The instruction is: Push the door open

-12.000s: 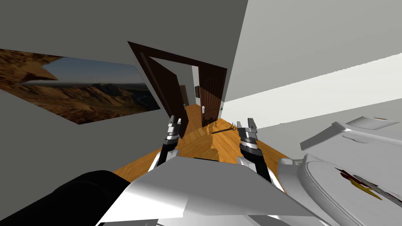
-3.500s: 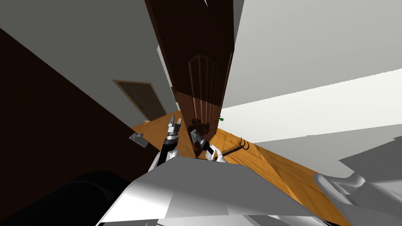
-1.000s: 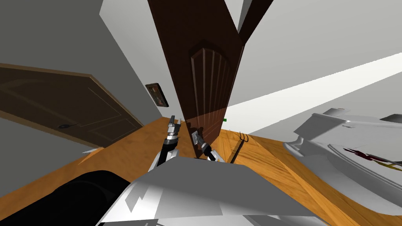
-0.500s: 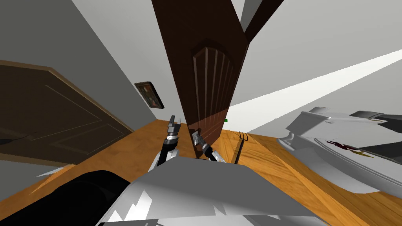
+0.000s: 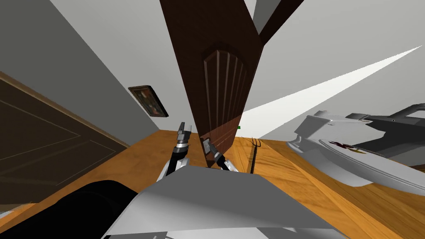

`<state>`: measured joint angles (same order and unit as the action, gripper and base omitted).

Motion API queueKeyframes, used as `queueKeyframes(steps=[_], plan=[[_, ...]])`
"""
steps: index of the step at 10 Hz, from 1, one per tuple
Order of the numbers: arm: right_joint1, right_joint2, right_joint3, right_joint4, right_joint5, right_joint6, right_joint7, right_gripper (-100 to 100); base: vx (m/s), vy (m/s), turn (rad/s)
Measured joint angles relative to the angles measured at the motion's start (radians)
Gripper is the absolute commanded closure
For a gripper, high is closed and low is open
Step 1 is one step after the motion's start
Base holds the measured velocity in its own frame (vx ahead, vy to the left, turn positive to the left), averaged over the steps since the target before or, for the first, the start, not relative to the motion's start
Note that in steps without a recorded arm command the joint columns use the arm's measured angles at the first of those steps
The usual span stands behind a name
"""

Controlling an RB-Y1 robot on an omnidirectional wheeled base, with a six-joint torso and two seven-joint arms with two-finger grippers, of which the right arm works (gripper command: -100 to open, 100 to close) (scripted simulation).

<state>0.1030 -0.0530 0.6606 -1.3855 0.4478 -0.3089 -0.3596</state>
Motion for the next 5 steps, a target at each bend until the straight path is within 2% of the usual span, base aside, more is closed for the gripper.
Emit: queueKeyframes(steps=[2, 4, 5], plan=[[0.017, 0.007, -0.007, -0.004, 0.013, -0.005, -0.001, 100, 0.084, 0.137, -0.114], [0.029, 0.000, -0.008, -0.022, 0.021, -0.004, -0.009, 100, 0.055, 0.133, -0.156], [0.031, 0.003, -0.012, -0.022, 0.027, -0.004, -0.014, 100, 0.080, 0.157, -0.156]])
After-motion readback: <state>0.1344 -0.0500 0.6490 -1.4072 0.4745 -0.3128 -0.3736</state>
